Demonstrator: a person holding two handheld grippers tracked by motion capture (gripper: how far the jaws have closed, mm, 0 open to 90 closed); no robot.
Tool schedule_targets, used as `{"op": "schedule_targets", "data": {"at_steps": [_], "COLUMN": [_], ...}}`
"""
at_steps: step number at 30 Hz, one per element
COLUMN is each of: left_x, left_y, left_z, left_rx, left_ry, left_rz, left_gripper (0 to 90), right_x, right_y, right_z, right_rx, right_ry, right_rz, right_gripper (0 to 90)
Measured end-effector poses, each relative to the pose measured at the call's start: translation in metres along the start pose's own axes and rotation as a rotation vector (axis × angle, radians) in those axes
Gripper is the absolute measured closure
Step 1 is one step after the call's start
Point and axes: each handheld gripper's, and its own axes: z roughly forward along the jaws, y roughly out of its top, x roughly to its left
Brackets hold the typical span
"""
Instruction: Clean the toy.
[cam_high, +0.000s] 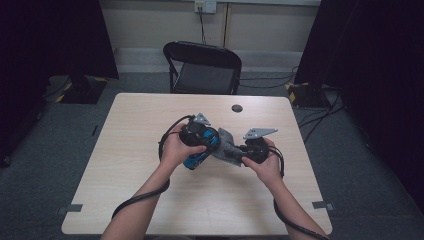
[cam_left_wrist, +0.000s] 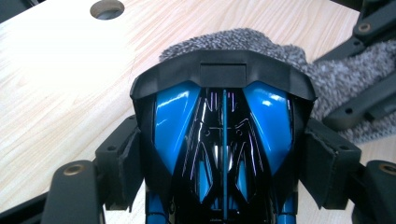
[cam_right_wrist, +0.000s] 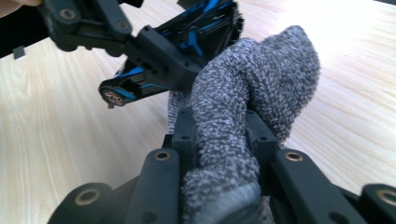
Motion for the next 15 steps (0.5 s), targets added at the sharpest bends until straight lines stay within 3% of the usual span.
{"op": "schedule_targets", "data": {"at_steps": [15], "left_x": [0.0012], "left_y": [0.0038], "left_z": [0.0024], "left_rx": [0.016], "left_ry": [-0.004], "left_rz": [-0.007], "left_gripper": [25.4], "right_x": [0.0019], "right_y": [-0.0061], "right_z": [0.0062], "right_rx": [0.018], "right_ry": [0.02], "right_rz": [-0.015], "right_gripper": [71.3]}}
